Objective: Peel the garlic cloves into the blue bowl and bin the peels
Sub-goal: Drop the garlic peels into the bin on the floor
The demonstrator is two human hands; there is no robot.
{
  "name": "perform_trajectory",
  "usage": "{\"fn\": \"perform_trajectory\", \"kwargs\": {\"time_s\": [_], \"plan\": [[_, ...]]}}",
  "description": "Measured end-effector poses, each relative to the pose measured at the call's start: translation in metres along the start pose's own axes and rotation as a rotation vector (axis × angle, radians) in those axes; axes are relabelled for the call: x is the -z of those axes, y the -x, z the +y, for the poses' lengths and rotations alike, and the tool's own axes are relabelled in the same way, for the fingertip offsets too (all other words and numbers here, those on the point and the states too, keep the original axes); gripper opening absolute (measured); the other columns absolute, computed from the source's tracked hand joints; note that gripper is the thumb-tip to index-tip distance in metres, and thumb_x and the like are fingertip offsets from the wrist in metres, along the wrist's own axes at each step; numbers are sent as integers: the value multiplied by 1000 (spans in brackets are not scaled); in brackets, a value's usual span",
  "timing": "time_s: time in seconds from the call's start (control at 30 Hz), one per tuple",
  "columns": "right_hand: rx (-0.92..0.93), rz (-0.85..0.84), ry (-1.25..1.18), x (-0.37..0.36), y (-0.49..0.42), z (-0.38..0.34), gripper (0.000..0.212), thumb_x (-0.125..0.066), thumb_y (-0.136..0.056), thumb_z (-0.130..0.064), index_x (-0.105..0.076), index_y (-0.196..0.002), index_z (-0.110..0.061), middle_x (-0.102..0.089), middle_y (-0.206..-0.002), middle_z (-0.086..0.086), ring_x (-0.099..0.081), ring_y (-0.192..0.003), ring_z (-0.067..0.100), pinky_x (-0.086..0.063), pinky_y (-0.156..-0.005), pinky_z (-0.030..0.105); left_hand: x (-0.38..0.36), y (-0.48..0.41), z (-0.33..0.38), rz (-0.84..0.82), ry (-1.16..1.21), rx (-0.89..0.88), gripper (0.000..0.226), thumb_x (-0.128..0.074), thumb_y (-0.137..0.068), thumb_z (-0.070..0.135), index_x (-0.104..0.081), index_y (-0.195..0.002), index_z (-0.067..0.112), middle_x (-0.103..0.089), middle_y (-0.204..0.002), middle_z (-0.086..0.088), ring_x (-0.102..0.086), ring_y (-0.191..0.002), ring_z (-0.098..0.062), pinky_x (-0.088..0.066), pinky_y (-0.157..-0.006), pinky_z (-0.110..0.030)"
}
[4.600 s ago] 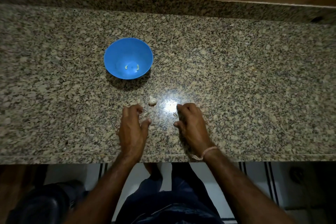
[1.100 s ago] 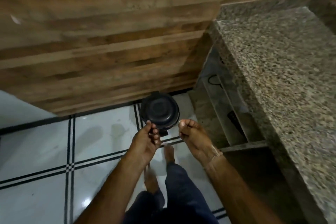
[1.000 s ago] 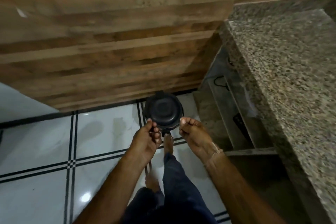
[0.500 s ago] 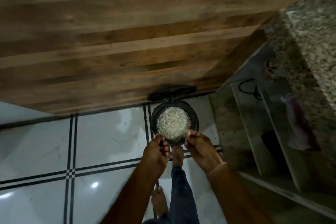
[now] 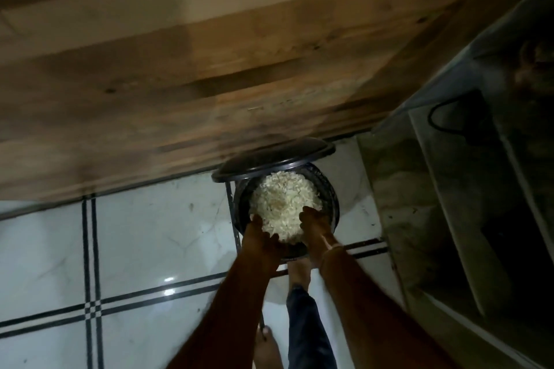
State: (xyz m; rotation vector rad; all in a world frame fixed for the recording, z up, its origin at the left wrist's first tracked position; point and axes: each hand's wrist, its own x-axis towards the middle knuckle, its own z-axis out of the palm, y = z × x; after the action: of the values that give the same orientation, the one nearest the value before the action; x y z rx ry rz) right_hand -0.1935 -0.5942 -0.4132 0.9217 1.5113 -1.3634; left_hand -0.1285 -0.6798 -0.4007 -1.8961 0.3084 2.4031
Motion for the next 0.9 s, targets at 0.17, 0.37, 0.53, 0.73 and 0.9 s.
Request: {"fn": "perform_trajectory", "kwargs": {"time_s": [0.17, 0.37, 0.53, 0.73, 0.9], "plan": [[-17, -114, -95, -41, 45, 18, 72, -70, -94, -57, -49, -151, -19, -46, -151, -8, -43, -145, 23, -27, -116, 22, -32, 30, -12, 64, -282, -38, 68, -40, -105, 58, -39, -157, 14, -41, -159, -18, -44, -142, -38, -36, -118, -52], [14, -178, 63, -6, 108, 3, 48, -56, -101, -55, -61, -136, -23, -60, -142, 4, -52, -132, 22, -35, -117, 30, -35, 113, -17, -35, -319, -18, 52, -46, -105, 49, -53, -147, 20, -56, -150, -12, -50, -139, -32, -32, -121, -51], [224, -193, 22, 9, 176, -7, 101, -56, -62, -100, -61, -142, -38, -53, -154, -8, -49, -142, 14, -34, -124, 44, -56, 219, -26, -102, -477, -175, 54, -38, -107, 53, -53, -148, 21, -47, -158, -7, -40, -148, -28, -26, -125, -47], [378, -163, 130, 68, 321, -25, 39, -38, -114, -29, -47, -148, -15, -54, -140, 5, -59, -92, 6, -51, -53, 9, -41, 321, -28, -119, -869, -458, 51, -58, -101, 48, -55, -146, 23, -56, -149, -7, -56, -132, -29, -47, -110, -46], [685, -19, 146, 119, 436, 23, 42, -42, -113, -28, -48, -152, -16, -51, -133, -10, -53, -104, -8, -38, -66, -8, -14, 405, -65, -216, -1392, -828, 58, -59, -103, 40, -43, -155, 20, -45, -159, -6, -46, -143, -25, -34, -115, -29]]}}
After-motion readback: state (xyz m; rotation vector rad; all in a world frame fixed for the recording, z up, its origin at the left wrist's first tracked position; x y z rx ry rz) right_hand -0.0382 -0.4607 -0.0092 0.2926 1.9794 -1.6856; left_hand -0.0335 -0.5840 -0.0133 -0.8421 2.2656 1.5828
